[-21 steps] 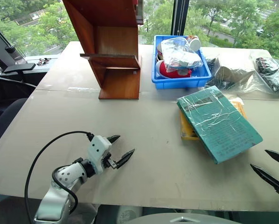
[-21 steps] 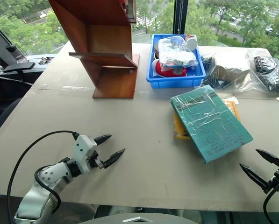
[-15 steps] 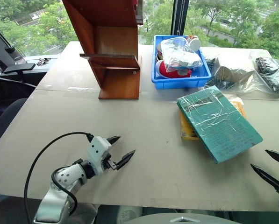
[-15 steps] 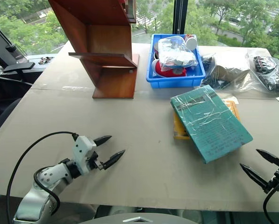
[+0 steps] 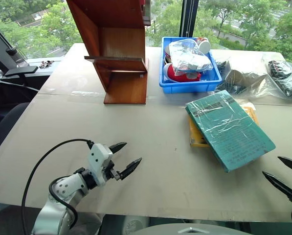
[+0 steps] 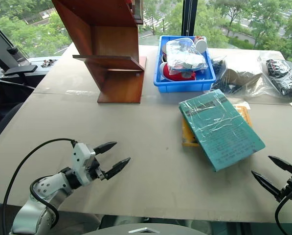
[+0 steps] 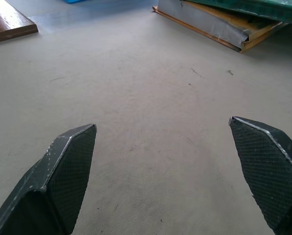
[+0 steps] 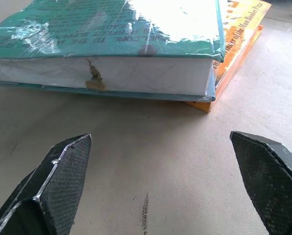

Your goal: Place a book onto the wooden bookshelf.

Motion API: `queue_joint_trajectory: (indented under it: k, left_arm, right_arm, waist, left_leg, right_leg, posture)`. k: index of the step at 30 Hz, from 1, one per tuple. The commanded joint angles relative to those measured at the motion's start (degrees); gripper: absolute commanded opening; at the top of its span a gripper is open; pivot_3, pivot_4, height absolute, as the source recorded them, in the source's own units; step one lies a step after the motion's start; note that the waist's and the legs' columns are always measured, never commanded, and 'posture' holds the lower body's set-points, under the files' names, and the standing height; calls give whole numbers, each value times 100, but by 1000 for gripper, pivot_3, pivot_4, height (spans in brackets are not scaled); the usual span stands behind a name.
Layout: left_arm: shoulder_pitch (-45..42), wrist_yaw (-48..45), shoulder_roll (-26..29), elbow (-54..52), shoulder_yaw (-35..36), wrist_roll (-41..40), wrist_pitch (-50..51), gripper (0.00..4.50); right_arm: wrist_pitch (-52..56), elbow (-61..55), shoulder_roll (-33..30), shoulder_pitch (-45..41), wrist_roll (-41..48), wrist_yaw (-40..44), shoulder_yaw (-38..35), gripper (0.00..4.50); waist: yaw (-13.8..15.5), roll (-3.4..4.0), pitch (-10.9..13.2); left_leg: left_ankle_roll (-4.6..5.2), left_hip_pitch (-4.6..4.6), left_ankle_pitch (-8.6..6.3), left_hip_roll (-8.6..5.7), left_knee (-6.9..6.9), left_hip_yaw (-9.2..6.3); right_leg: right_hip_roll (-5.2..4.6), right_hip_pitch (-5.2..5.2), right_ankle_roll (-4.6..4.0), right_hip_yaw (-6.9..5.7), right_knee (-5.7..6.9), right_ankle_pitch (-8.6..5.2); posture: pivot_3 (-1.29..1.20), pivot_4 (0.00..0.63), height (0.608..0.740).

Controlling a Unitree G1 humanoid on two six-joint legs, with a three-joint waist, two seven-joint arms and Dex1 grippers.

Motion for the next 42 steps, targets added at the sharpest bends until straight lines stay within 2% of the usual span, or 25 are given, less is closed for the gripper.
queue_joint_trajectory:
  k: [1, 6, 12, 14, 17, 19, 20, 25, 33, 36, 42]
  left_arm:
    - [-100, -78, 51, -232, 71, -165, -40, 4459]
    - [-395, -206, 155, -232, 66, -289, 77, 4459]
    - [-1576, -701, 607, -121, 136, -1003, 768, 4459]
    - [-1987, -1072, 890, -30, 86, -1259, 1070, 4459]
    - [-2678, -1565, 1258, 142, 38, -1507, 1397, 4500]
    - [-3305, -1908, 1517, 276, 70, -1804, 1733, 4500]
    - [-3568, -2083, 1643, 337, 86, -1927, 1887, 4500]
    - [-4161, -2680, 2182, 547, 171, -2084, 2212, 4500]
    - [-4151, -2896, 2870, 255, 547, -2290, 2729, 4500]
    - [-3951, -2877, 2988, 155, 750, -2254, 2747, 4500]
    - [-3670, -2931, 3040, 80, 1088, -2365, 2800, 4500]
  right_arm:
    - [-67, 16, -36, 49, 23, -192, -265, 4500]
    - [77, 70, -3, -147, 25, -957, -571, 4500]
    - [1238, 100, -238, -839, -158, -2732, -809, 4500]
    - [1445, 197, -302, -1172, -184, -2996, -757, 4500]
    - [1766, 432, -332, -1705, -180, -3253, -589, 3753]
    - [2060, 735, -311, -2173, -227, -3453, -400, 2682]
    - [2095, 925, -295, -2410, -287, -3508, -294, 2392]
    - [2003, 1713, -246, -3268, -541, -3549, 94, 81]
    - [2189, 2699, -322, -4206, -871, -3260, 666, 26]
    - [2273, 2791, -294, -4450, -922, -3080, 853, 26]
    - [3088, 2783, -127, -4765, -617, -2894, 864, 26]
  waist:
    - [3, 0, 0]
    - [0, 0, 0]
    - [-6, 3, -2]
    - [-9, 4, -2]
    - [-25, 5, 1]
    - [-27, -2, 8]
    - [-27, -2, 8]
    - [-64, 7, 12]
    - [-173, 3, 27]
    - [-208, 1, 29]
    - [-210, -7, 34]
  left_leg:
    - [0, 0, 0, 0, 0, 0]
    - [0, 0, 0, -2, 0, 1]
    - [1, 1, 1, -20, 5, -1]
    - [1, 0, 1, -23, 4, 1]
    - [1, -7, 1, -26, -1, -6]
    - [1, -6, 1, -27, -2, -8]
    - [2, -10, 1, -26, 0, -14]
    - [2, -8, 1, -31, -2, -13]
    - [2, -12, 1, -30, -16, -23]
    - [2, -8, 1, -29, -15, -17]
    - [2, -6, 1, -27, -14, -20]
  right_leg:
    - [0, 0, 0, 0, 0, 0]
    - [1, 0, 0, 1, 0, 0]
    - [4, 1, -16, 0, 2, 12]
    - [4, 1, -18, 1, 2, 13]
    - [10, -1, -19, 1, 1, 13]
    - [13, -1, -19, 0, 1, 13]
    - [16, -1, -19, -2, 1, 14]
    - [14, 1, -16, 1, 1, 13]
    - [15, -2, 7, -5, -1, 24]
    - [15, -2, 7, -1, -1, 25]
    - [16, -2, 7, -3, 2, 26]
  posture:
    - [0, 150, 740]
    - [0, 150, 740]
    - [0, 150, 740]
    - [0, 150, 740]
    - [0, 150, 740]
    - [0, 150, 740]
    - [0, 150, 740]
    - [0, 150, 740]
    - [0, 150, 740]
    - [0, 150, 740]
    - [0, 150, 740]
